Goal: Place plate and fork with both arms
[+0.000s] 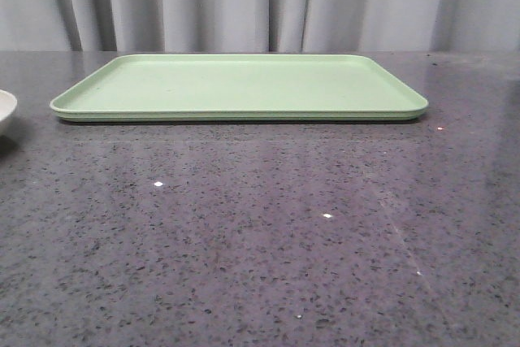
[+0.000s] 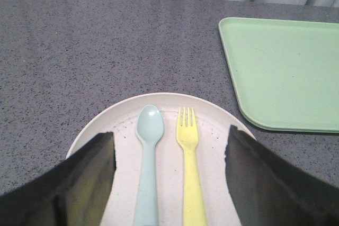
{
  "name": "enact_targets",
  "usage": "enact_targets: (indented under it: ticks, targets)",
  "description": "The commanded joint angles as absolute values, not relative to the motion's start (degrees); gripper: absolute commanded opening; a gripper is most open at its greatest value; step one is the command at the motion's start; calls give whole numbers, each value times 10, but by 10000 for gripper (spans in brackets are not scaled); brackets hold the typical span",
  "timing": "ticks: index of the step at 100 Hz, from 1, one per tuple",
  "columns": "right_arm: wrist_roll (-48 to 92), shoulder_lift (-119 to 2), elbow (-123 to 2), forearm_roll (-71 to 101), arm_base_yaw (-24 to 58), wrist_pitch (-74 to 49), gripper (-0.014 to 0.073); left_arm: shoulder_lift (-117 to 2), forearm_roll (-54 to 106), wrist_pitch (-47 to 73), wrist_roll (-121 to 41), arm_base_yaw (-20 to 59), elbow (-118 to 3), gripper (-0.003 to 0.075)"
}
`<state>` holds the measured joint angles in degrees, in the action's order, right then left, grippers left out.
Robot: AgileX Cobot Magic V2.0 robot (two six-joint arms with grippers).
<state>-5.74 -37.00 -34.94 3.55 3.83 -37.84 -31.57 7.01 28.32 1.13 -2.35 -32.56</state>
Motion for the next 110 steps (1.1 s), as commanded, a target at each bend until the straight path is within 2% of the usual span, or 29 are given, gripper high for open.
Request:
enact_targets:
  ticks: [1,26,49,83,110]
  targets:
    - [-53,-374,-371,30,35,-334,489,-320,74,237,12,-25,-347,450]
    - [-56,-374,-371,31,35,-339,489,-320,68,221,12,-26,-351,447]
    - [-56,-374,-371,31,35,-345,489,-341,-13,322,58,-26,-399,377]
    - [-56,-374,-371,31,35,-345,489,-442,-71,420,87,-27,-488,377]
    - [-56,-374,-371,31,35,-345,489,-518,-75,406,87,-103,-500,377]
